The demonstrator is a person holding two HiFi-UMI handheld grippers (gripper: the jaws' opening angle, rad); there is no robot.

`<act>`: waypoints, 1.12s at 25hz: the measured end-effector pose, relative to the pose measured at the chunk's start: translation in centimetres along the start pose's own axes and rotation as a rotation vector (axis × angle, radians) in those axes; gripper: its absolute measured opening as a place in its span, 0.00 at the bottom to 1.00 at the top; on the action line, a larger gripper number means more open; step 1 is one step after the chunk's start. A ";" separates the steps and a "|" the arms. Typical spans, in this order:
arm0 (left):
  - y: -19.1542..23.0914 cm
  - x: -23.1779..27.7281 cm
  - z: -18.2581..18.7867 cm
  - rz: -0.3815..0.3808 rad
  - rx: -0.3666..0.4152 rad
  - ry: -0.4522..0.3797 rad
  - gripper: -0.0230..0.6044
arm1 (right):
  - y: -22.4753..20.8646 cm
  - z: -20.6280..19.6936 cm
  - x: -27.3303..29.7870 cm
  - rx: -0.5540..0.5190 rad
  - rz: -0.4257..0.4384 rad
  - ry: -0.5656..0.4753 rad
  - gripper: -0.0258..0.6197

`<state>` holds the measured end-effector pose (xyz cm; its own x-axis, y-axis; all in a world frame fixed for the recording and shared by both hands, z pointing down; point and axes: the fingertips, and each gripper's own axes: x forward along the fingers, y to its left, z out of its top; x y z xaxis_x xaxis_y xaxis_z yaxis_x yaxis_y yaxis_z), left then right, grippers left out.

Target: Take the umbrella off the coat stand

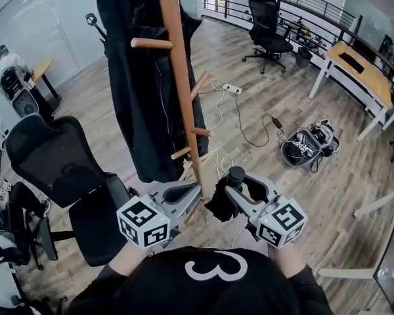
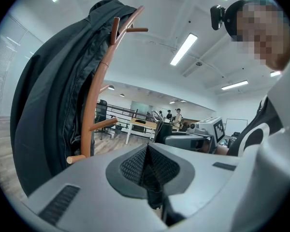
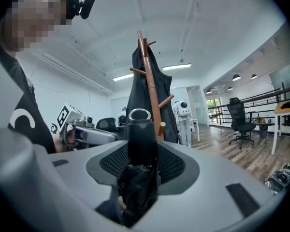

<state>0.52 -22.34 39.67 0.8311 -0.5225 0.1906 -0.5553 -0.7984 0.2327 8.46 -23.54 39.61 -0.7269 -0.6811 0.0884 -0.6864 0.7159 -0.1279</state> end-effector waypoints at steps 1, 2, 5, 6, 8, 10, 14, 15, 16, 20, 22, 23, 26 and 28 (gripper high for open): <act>0.0 -0.2 0.0 -0.004 0.001 -0.001 0.06 | 0.3 0.0 0.0 -0.001 0.001 0.001 0.34; -0.1 -0.4 0.0 -0.007 0.002 -0.001 0.06 | 0.6 -0.1 -0.2 -0.002 0.001 0.003 0.33; -0.7 -1.3 0.1 -0.011 0.003 -0.005 0.06 | 1.9 -0.2 -0.8 -0.005 -0.004 0.008 0.33; -0.9 -1.7 0.2 -0.013 0.005 -0.006 0.06 | 2.5 -0.2 -1.0 -0.004 -0.006 0.007 0.33; -1.2 -2.5 0.6 -0.018 0.012 -0.006 0.06 | 3.5 0.0 -1.0 0.001 -0.008 0.006 0.33; -1.4 -3.4 0.6 -0.023 0.013 0.000 0.06 | 4.5 -0.1 -1.0 0.010 -0.011 0.012 0.33; -2.0 -4.9 0.0 -0.034 0.015 0.018 0.06 | 6.3 -0.5 -1.6 0.020 -0.029 0.005 0.33; -2.2 -5.3 -0.1 -0.038 0.016 0.020 0.06 | 6.8 -0.5 -1.8 0.021 -0.035 0.005 0.33; -2.4 -5.8 -0.2 -0.041 0.016 0.020 0.06 | 7.2 -0.6 -2.0 0.023 -0.039 0.006 0.33; -2.7 -7.8 -0.3 -0.052 0.010 0.003 0.06 | 9.6 -0.5 -2.2 0.030 -0.047 0.009 0.33; -3.3 -8.7 -0.3 -0.062 0.007 -0.011 0.06 | 10.8 -0.5 -2.5 0.024 -0.044 0.017 0.33; -3.6 -9.0 -0.4 -0.067 0.007 -0.015 0.06 | 11.4 -0.6 -2.8 0.022 -0.042 0.020 0.33; -4.8 -9.6 -0.9 -0.080 0.009 -0.021 0.06 | 12.5 -0.8 -3.6 0.017 -0.044 0.024 0.33; -5.3 -10.1 -1.1 -0.085 0.012 -0.021 0.06 | 13.3 -0.9 -4.0 0.014 -0.048 0.024 0.33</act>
<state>-4.95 -12.48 37.61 0.8758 -0.4586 0.1508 -0.4823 -0.8438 0.2353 2.22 -11.18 38.47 -0.6932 -0.7109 0.1185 -0.7205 0.6799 -0.1365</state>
